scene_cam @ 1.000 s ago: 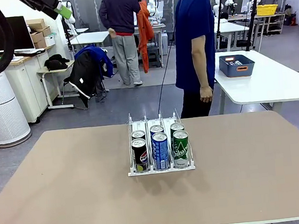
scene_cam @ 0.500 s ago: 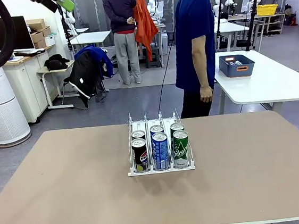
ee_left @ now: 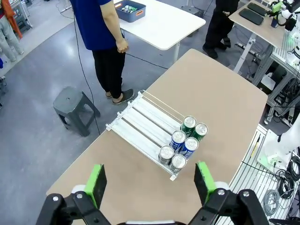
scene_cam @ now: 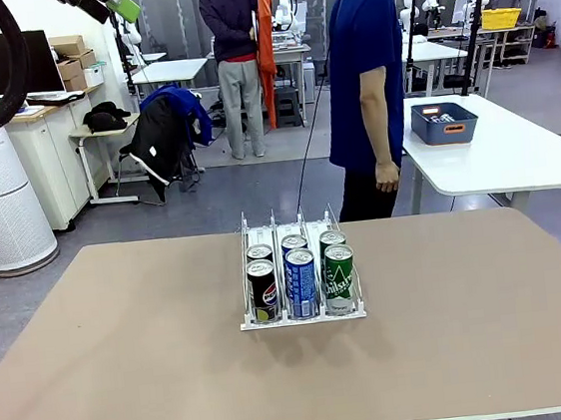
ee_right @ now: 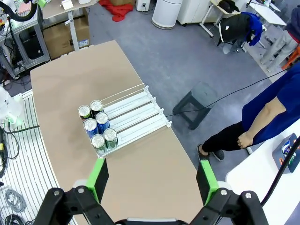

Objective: Fill the beverage cans into the dispenser.
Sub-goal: Pick up the Ionic drink handed by the human.

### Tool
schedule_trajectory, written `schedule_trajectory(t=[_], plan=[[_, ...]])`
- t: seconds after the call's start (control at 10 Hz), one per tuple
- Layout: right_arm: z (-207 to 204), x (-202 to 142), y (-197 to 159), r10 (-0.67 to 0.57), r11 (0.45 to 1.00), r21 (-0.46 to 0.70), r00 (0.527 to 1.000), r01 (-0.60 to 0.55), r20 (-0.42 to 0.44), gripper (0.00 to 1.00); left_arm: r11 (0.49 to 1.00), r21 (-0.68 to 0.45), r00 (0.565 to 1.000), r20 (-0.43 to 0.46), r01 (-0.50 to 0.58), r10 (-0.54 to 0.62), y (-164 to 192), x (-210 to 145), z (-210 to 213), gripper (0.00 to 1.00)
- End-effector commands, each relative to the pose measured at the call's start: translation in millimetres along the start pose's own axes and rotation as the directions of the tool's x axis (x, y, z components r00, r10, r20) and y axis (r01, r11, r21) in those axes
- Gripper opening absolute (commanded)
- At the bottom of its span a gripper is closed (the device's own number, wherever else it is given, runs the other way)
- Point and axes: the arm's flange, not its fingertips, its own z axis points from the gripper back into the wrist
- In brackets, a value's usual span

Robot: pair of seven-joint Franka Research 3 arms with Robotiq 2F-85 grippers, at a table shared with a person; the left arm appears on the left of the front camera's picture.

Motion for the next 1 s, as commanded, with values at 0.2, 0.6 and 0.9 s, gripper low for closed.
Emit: schedule_trajectory(t=[0.2,0.6,0.9], plan=[[0.7,0.7,0.4,0.002,1.0,0.004,1.0,-0.002,-0.002,1.0,1.0,0.011,1.0,-0.007,-0.016,0.016,-0.4,0.0,-0.5,1.0],[3.9,-0.3,-1.0,0.002,0.999,0.039,1.0,-0.001,-0.017,1.0,0.998,-0.059,0.999,-0.039,-0.017,0.014,-5.2,0.3,4.2,1.0],[19.1,-2.8,9.7,0.003,0.999,0.049,0.999,-0.001,-0.042,1.0,0.997,-0.074,0.999,-0.036,-0.003,0.0,-7.1,-2.2,15.8,1.0]])
